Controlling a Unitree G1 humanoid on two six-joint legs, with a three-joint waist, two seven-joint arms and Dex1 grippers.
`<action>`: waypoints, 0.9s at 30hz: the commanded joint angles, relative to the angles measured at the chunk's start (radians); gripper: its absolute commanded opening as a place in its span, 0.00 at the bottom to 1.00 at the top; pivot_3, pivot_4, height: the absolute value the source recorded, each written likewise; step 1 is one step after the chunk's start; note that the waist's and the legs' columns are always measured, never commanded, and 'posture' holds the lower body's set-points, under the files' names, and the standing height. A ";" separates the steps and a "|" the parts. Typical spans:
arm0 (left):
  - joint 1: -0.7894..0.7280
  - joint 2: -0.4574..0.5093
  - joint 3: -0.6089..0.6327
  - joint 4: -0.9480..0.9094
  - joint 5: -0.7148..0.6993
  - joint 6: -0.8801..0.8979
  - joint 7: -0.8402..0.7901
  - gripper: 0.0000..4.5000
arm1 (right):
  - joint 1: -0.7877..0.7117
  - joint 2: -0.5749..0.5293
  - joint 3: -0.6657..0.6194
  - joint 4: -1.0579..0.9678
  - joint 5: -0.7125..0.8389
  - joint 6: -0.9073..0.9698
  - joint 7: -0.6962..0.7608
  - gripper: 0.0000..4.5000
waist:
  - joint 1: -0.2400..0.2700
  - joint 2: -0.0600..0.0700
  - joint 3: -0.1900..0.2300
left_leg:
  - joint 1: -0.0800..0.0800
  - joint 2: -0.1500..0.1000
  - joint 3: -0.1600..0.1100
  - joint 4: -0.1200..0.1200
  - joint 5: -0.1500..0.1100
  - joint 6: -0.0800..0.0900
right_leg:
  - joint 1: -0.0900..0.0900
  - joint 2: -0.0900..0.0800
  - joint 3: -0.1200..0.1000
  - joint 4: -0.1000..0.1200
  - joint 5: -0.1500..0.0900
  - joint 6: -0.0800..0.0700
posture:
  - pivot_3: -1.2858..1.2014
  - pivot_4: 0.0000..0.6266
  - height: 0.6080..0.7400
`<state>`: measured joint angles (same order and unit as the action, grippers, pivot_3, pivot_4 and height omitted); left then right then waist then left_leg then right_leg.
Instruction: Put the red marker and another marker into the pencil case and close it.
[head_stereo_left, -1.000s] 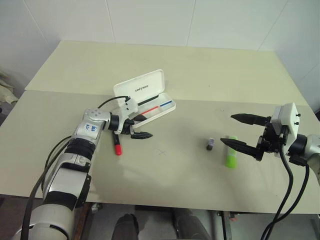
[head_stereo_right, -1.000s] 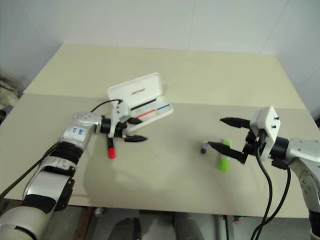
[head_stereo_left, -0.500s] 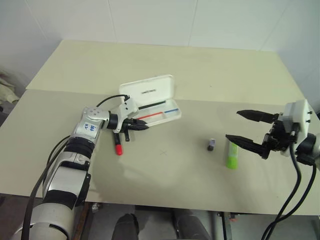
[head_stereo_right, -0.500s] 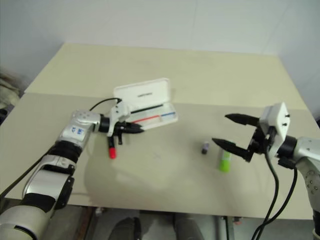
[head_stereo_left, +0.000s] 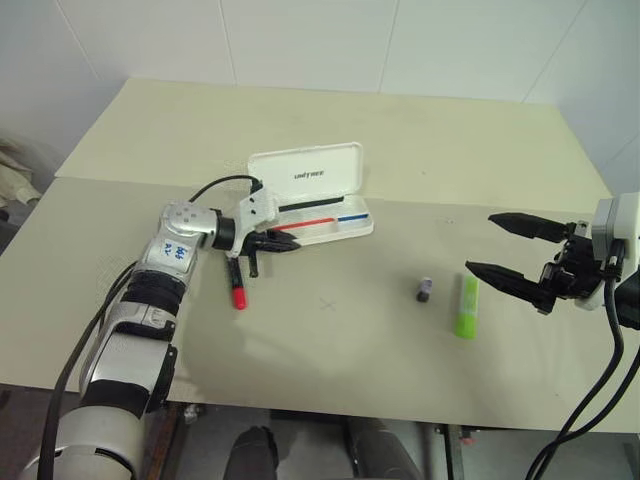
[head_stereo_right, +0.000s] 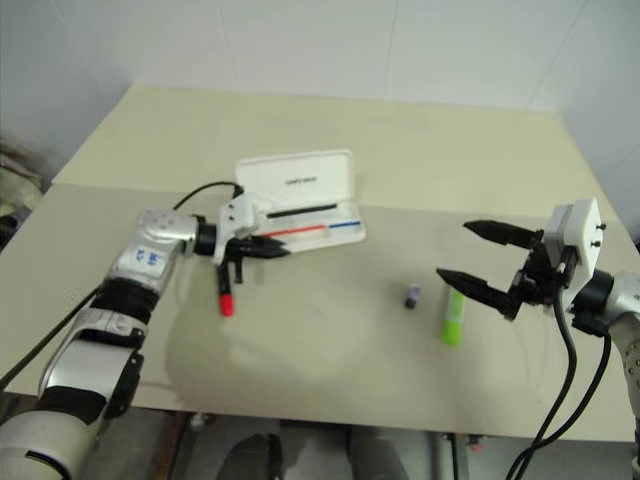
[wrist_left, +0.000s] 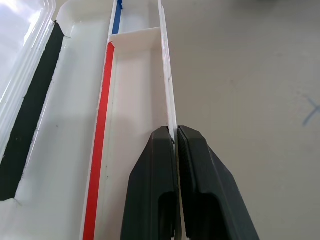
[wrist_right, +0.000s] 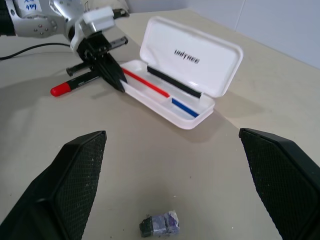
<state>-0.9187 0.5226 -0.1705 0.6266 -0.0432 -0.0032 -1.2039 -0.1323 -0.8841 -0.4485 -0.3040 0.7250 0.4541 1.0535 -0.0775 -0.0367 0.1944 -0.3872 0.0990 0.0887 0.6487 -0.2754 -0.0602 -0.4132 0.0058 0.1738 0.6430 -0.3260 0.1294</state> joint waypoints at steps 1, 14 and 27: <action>0.054 0.029 0.023 -0.178 -0.047 -0.004 -0.034 0.01 | 0.001 -0.026 -0.055 0.006 0.001 -0.026 0.018 1.00 | -0.001 0.000 0.000 | 0.000 0.000 0.000 0.000 0.000 0.000 | 0.000 0.000 0.000 0.000 0.000 0.000 | 0.52 0.24 1.00; 0.335 0.092 0.003 -0.673 -0.117 0.070 -0.058 0.01 | -0.026 -0.051 -0.045 0.047 -0.023 -0.042 0.037 1.00 | -0.005 0.000 0.000 | 0.001 0.000 0.000 0.003 0.000 0.000 | 0.001 0.000 0.000 0.002 0.000 0.000 | 0.52 0.24 1.00; 0.478 0.117 -0.039 -0.641 -0.037 -0.029 -0.006 0.01 | -0.029 -0.072 -0.049 0.060 -0.025 -0.040 0.052 1.00 | -0.007 0.000 0.000 | 0.002 0.000 0.000 0.004 0.000 0.000 | 0.002 0.000 0.001 0.002 0.001 0.001 | 0.52 0.24 1.00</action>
<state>-0.4430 0.6293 -0.2153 -0.0059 -0.0848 0.0053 -1.2128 -0.1510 -0.9346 -0.4682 -0.2290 0.7006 0.4296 1.1006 -0.0847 -0.0367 0.1944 -0.3854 0.0992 0.0888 0.6525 -0.2756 -0.0597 -0.4111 0.0054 0.1747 0.6445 -0.3255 0.1301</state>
